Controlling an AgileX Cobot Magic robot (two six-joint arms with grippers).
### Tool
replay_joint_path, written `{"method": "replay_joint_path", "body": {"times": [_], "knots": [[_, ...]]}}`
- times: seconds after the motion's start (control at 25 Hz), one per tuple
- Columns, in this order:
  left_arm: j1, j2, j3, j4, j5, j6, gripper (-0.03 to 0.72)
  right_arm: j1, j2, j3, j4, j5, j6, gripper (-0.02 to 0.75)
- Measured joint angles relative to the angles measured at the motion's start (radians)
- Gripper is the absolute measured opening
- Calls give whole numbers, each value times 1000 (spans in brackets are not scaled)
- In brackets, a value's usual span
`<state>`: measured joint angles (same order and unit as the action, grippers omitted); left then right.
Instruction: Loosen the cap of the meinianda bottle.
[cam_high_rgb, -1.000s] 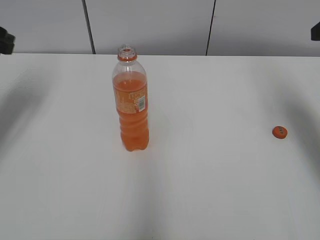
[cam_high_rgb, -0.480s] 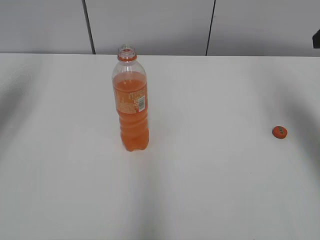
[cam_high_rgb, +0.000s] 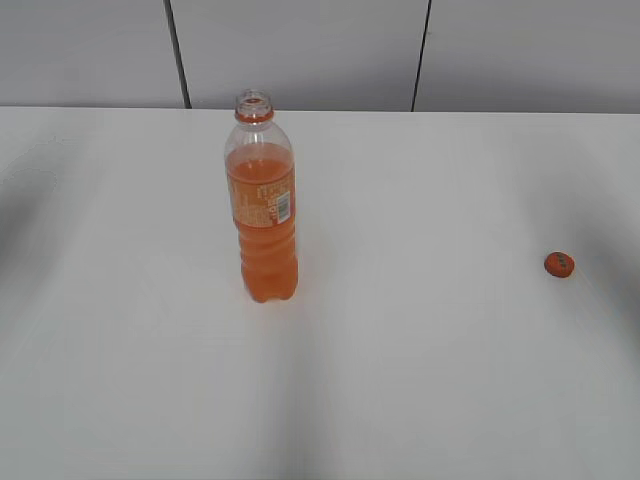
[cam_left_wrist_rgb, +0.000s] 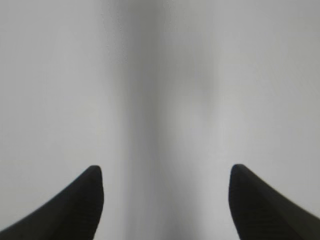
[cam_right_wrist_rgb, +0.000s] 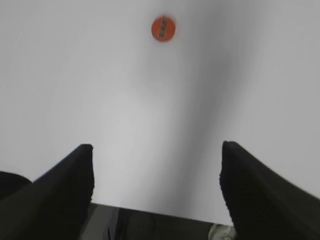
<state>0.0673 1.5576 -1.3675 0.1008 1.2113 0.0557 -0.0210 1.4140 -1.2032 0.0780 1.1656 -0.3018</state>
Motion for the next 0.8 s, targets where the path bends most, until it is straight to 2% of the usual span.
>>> {"method": "replay_joint_path", "body": {"times": [0.16, 0.36, 0.56, 0.8], "knots": [[0, -67, 53, -26, -1, 0, 479, 0, -5, 0, -11, 43, 14, 583], [0, -201, 238, -33, -19, 0, 473, 0, -60, 56, -7, 46, 17, 560], [0, -365, 424, -42, -86, 0, 466, 0, -170, 231, 21, 35, 19, 553], [0, -597, 599, -49, -130, 0, 463, 0, -361, 447, 31, -62, 19, 534]]}}
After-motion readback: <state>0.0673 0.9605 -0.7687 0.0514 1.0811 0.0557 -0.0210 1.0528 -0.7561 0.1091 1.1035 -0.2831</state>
